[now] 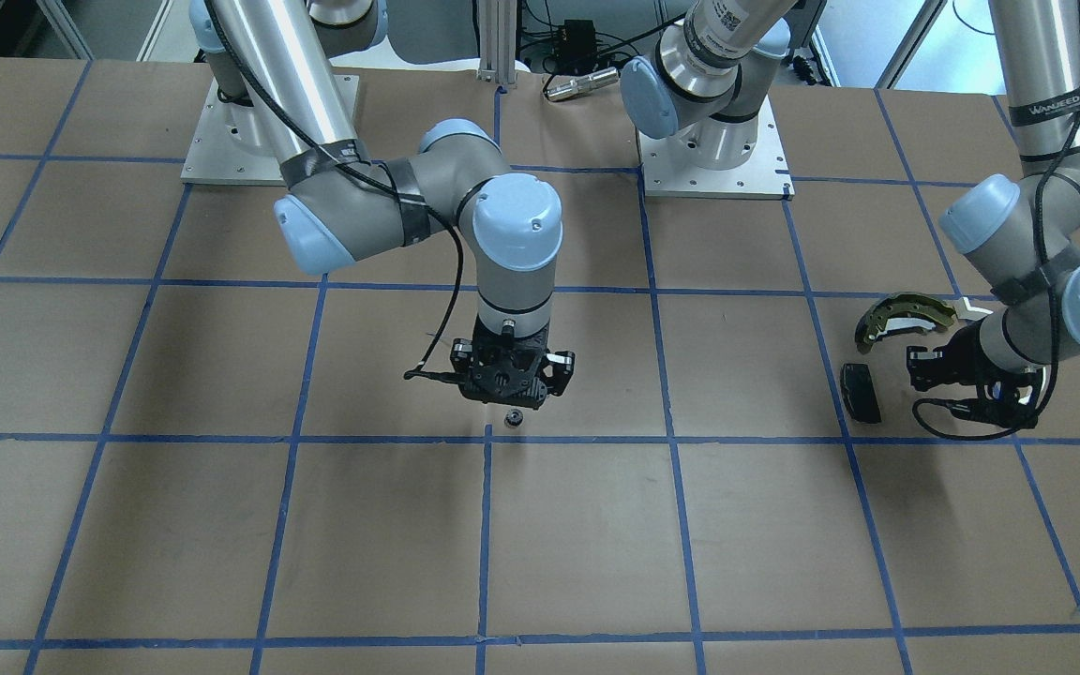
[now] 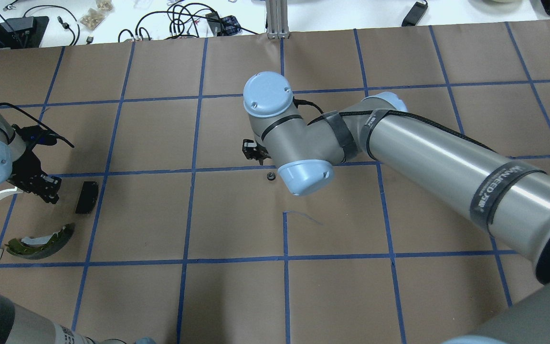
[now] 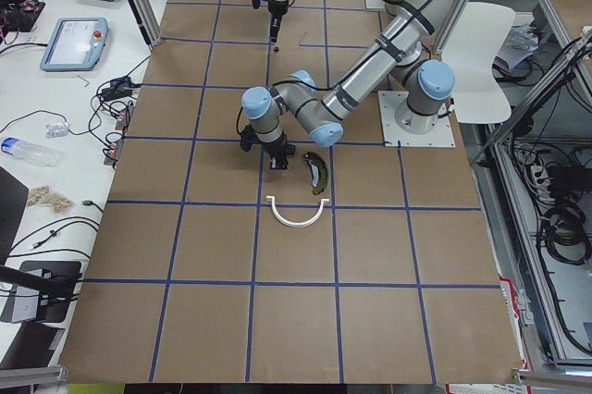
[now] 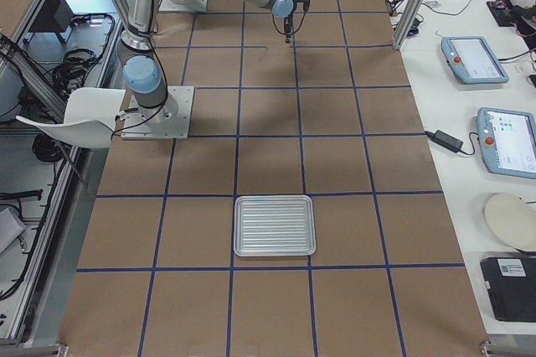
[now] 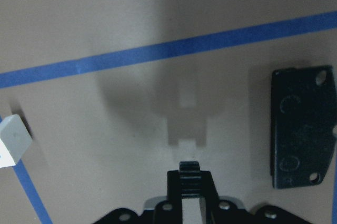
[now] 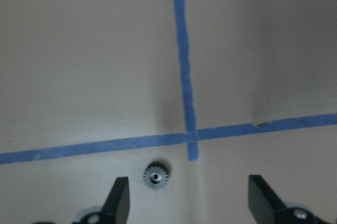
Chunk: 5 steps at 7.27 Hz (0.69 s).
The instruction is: Place bearing gear from tray to pile
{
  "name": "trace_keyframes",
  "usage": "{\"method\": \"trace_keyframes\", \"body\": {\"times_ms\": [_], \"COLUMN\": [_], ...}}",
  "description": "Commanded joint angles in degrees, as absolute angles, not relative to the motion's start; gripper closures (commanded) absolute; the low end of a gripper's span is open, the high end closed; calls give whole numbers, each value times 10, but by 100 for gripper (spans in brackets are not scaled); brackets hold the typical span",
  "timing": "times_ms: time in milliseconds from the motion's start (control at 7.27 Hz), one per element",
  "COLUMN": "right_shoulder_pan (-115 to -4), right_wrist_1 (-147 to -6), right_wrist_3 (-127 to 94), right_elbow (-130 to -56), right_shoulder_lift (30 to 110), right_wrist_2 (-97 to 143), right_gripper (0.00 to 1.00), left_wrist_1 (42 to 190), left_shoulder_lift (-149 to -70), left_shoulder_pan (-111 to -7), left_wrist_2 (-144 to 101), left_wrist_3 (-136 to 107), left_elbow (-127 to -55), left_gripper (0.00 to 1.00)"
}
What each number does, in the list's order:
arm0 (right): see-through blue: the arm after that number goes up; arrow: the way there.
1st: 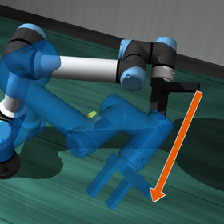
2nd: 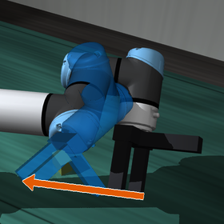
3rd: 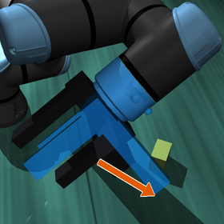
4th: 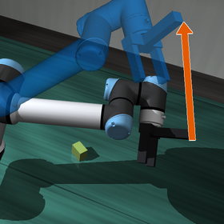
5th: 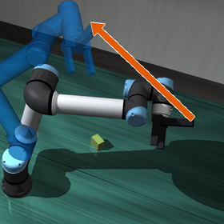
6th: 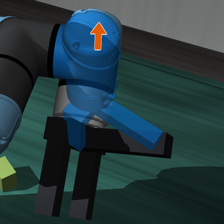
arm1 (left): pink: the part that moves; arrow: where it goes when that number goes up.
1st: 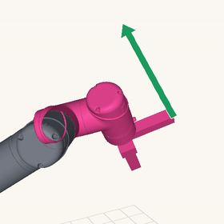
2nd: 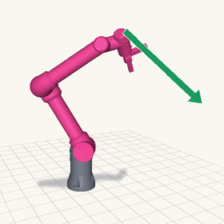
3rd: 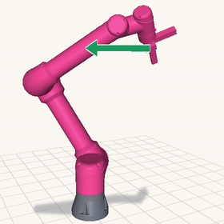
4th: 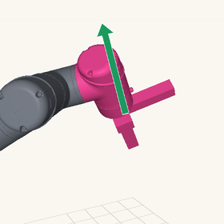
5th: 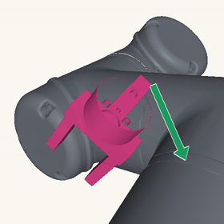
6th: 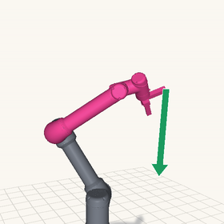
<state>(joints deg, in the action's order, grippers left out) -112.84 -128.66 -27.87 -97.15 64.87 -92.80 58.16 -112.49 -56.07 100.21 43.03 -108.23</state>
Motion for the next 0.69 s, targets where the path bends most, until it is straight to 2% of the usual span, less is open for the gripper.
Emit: {"method": "trace_keyframes", "body": {"times_ms": [0,138,275,550], "right_shoulder_pan": [-990,-917,-872,-874], "right_wrist_1": [-1180,-1119,-1071,-907], "right_wrist_3": [-76,30,53,45], "right_elbow": [-969,-969,-946,-859], "right_shoulder_lift": [737,777,815,861], "right_wrist_2": [-926,-943,-940,-936], "right_gripper": [0,0,0,0], "left_wrist_1": [581,582,584,590], "left_shoulder_lift": [-1128,-1120,-1115,-1100], "left_shoulder_pan": [-562,-568,-573,-608], "left_wrist_2": [1000,999,1000,1000], "left_wrist_3": [427,426,425,409], "left_elbow": [-1081,-1081,-1079,-1065], "left_gripper": [21,7,0,0]}}
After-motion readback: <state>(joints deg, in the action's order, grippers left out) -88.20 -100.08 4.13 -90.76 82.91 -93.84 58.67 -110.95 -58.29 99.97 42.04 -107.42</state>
